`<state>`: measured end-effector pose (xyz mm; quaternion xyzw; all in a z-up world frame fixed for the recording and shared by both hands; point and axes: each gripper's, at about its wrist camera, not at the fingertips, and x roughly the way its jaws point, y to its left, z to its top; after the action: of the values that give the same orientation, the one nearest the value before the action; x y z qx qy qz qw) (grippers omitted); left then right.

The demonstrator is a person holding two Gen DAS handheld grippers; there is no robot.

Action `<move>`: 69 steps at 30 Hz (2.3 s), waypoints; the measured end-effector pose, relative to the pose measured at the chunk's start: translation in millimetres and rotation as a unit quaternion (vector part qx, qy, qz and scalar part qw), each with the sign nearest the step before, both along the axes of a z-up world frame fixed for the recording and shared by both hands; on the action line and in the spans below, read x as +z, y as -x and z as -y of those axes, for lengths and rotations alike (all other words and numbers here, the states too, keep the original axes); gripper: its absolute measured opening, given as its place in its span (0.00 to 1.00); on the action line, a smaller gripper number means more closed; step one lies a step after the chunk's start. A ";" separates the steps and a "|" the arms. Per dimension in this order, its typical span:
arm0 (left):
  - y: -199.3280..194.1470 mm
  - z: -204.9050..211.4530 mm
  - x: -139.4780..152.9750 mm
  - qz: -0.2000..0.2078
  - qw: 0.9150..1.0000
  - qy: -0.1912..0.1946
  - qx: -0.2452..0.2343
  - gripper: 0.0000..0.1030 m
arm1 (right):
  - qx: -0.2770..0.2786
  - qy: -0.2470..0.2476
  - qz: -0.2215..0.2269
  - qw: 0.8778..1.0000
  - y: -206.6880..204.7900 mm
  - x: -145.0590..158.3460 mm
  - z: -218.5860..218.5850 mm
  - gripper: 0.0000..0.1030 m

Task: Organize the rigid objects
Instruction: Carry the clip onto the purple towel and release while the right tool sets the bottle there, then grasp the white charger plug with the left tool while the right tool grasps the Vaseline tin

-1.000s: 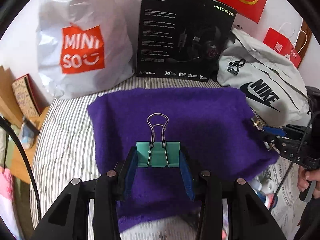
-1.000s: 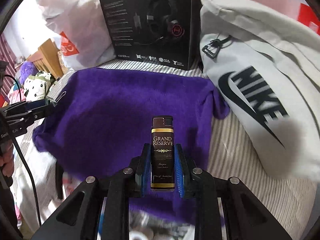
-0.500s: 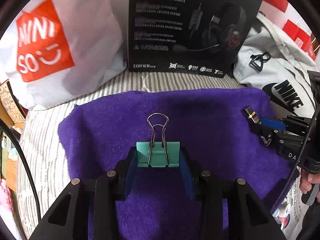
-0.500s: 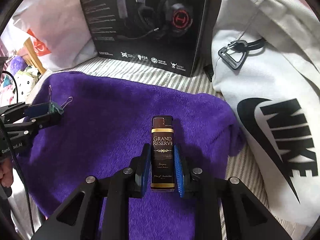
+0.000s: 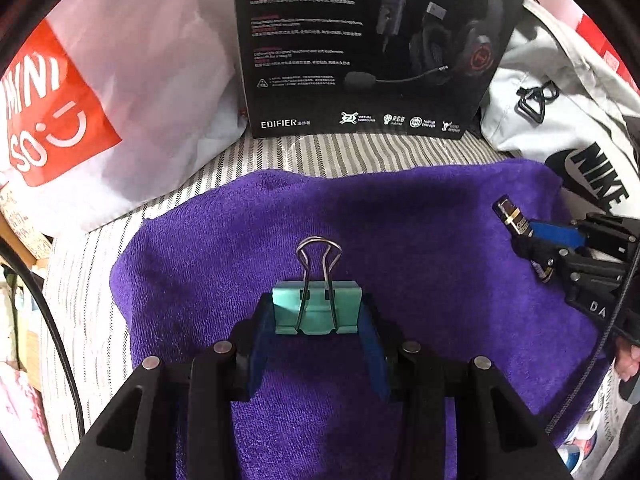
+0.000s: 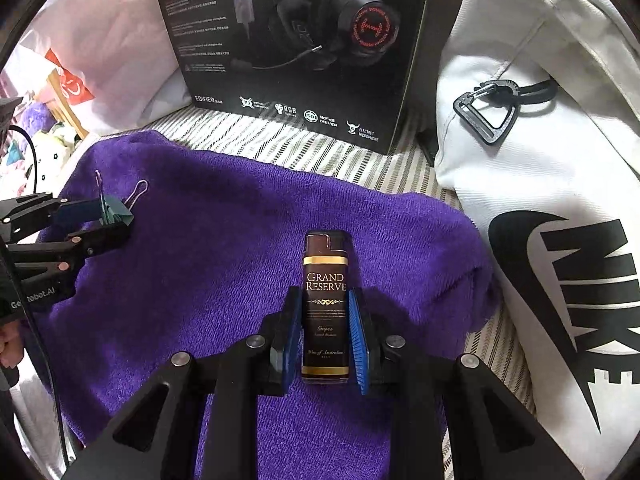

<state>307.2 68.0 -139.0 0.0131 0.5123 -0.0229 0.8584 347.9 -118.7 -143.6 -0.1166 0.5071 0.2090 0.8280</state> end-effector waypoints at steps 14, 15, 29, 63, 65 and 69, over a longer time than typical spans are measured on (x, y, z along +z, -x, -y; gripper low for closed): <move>46.0 -7.9 5.1 -0.001 1.000 0.012 0.021 0.65 | -0.015 -0.042 0.005 0.999 78.1 38.9 32.9 0.47; 54.9 -7.7 11.7 0.005 1.000 0.010 0.024 0.65 | -0.019 -0.045 0.007 0.999 86.5 42.4 35.6 0.47; 175.9 24.2 54.7 0.036 0.999 0.028 -0.010 0.65 | -0.076 -0.068 0.008 0.995 202.0 57.2 96.3 0.47; 235.9 61.9 -5.3 0.006 0.998 0.002 -0.061 0.40 | -0.046 -0.063 0.003 0.997 246.6 3.2 109.2 0.47; 236.2 60.6 -4.8 0.004 0.998 0.007 -0.060 0.40 | -0.036 -0.058 0.004 0.998 242.1 0.0 106.0 0.47; 236.0 59.4 -3.7 0.002 0.998 0.012 -0.059 0.40 | -0.022 -0.058 0.013 0.998 232.5 -5.3 101.0 0.36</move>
<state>71.2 8.6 -142.7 0.0334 0.5089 -0.0799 0.8565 115.4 -219.8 -148.9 -0.0605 0.4859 0.2185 0.8441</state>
